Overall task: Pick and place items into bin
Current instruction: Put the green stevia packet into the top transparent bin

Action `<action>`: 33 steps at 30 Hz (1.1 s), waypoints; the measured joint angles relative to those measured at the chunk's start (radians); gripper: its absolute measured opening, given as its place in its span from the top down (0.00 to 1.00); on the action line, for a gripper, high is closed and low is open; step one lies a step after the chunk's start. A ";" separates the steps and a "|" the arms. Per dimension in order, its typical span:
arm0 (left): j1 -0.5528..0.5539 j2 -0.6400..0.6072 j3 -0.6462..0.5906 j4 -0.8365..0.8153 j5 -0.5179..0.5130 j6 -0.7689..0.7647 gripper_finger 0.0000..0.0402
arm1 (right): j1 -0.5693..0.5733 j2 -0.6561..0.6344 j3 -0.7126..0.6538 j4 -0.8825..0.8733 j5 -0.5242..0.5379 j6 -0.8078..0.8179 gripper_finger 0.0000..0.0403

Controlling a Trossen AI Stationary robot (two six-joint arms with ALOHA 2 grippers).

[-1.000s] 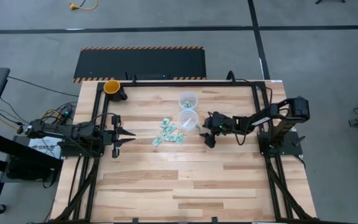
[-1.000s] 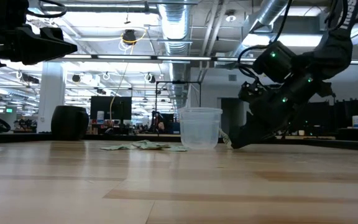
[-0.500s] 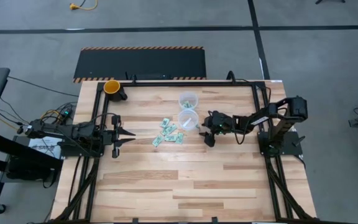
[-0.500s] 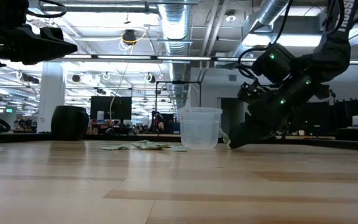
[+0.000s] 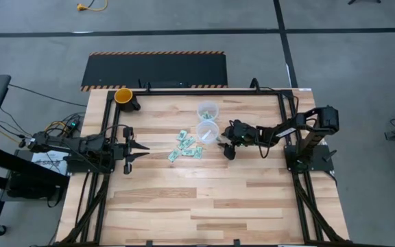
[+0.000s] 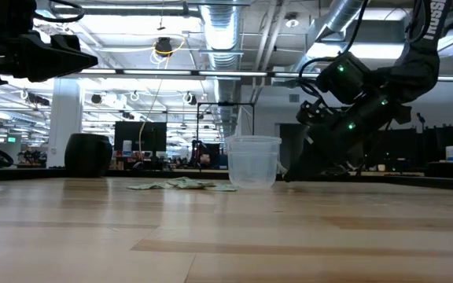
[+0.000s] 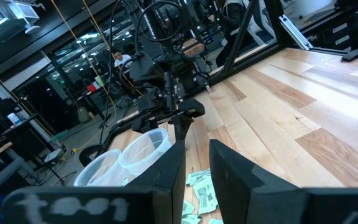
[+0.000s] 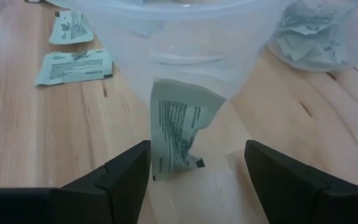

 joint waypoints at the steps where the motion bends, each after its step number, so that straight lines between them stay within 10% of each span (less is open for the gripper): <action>1: 0.000 0.000 0.000 0.000 0.000 0.000 0.85 | 0.000 0.000 0.000 -0.001 0.000 0.000 0.37; 23: 0.000 0.000 0.000 0.000 0.000 0.000 0.85 | 0.001 -0.004 0.002 -0.072 -0.005 0.000 0.96; 33: 0.000 0.000 0.000 0.000 0.000 0.000 0.85 | 0.002 -0.005 0.003 -0.081 -0.005 0.003 0.99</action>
